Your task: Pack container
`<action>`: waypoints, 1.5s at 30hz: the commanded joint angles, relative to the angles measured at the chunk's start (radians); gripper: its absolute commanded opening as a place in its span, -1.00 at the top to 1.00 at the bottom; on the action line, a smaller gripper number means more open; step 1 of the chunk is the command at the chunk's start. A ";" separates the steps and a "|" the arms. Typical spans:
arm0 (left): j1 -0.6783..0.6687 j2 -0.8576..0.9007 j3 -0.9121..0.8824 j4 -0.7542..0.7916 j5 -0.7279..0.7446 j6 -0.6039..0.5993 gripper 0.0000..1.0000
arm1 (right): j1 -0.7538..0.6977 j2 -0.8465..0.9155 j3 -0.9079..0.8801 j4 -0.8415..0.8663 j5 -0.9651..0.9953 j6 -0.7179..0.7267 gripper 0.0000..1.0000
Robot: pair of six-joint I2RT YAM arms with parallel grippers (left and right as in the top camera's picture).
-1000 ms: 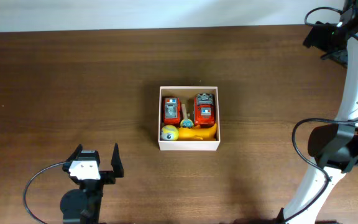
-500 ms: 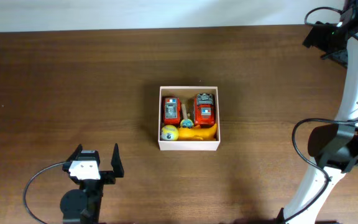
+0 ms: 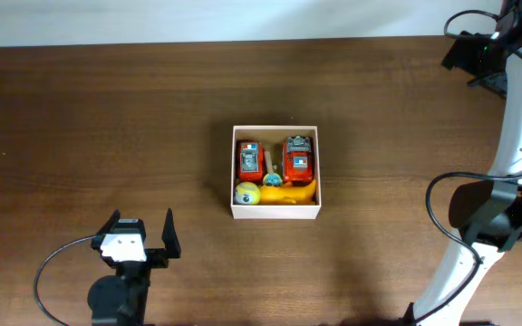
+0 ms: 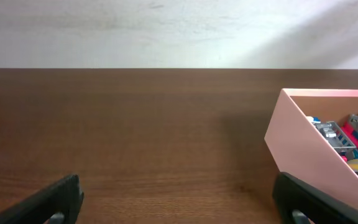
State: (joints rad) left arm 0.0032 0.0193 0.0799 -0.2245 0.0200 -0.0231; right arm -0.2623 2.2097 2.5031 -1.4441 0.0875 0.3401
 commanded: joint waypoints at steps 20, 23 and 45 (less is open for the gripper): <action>0.007 -0.013 -0.012 0.003 0.014 -0.006 -0.99 | 0.296 -0.275 -0.391 0.447 -0.024 -0.242 -0.97; 0.007 -0.013 -0.012 0.003 0.014 -0.006 -0.98 | 0.327 -0.463 -0.676 0.658 -0.025 -0.288 -0.97; 0.007 -0.013 -0.012 0.003 0.014 -0.006 -0.99 | 0.294 -1.658 -2.057 1.284 -0.130 -0.288 -0.98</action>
State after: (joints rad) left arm 0.0032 0.0147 0.0780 -0.2234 0.0200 -0.0231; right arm 0.0441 0.6563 0.5686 -0.2157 0.0086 0.0525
